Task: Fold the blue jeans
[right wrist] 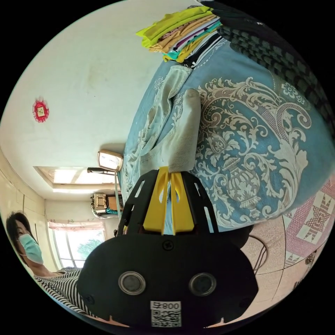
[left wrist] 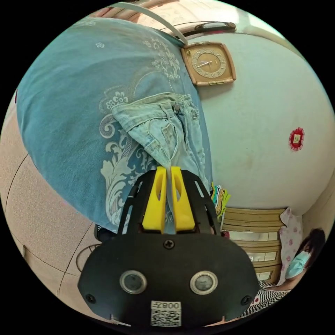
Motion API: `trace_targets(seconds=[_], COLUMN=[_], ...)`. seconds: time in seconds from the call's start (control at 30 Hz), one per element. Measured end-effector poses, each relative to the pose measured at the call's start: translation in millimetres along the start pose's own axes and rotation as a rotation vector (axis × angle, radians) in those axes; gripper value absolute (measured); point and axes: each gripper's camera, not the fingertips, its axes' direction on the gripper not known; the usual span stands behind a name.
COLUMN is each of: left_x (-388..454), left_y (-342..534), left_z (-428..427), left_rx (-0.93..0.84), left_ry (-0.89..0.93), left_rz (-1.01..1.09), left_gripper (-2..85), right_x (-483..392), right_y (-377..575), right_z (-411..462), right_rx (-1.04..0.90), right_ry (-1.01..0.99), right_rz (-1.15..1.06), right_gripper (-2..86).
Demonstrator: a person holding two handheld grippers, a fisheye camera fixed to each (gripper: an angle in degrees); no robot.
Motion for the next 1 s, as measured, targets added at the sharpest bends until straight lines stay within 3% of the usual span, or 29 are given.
trace_targets(seconds=[0.2,0.33,0.47,0.6,0.73,1.0], left_x=[63,88,66,87,158,391], left_y=[18,34,57,94,123,188], left_z=[-33,-23,19,51,139,410], left_rx=[0.037,0.003,-0.015,-0.009,-0.209,-0.638], left_ry=[-0.03,-0.149,-0.171,-0.12,-0.162,0.022], left_rz=[0.136,0.188,-0.021,-0.033,0.138,0.565], left_gripper=[2.1,2.2,2.2,2.8,4.2,4.4], right_x=[-14,-6,33,60,83,109], right_y=[30,63,73,82,89,80], right_z=[-30,-40,-24,-34,-65,-66], right_rx=[-0.046,-0.107,-0.189,-0.144,-0.061,0.087], right_ry=[0.084,0.133,0.171,0.053,-0.026,-0.318], right_rz=[-0.088,-0.112,-0.027,0.055,0.092,0.154], right_gripper=[0.3,0.4,0.6,0.9,1.3,1.0])
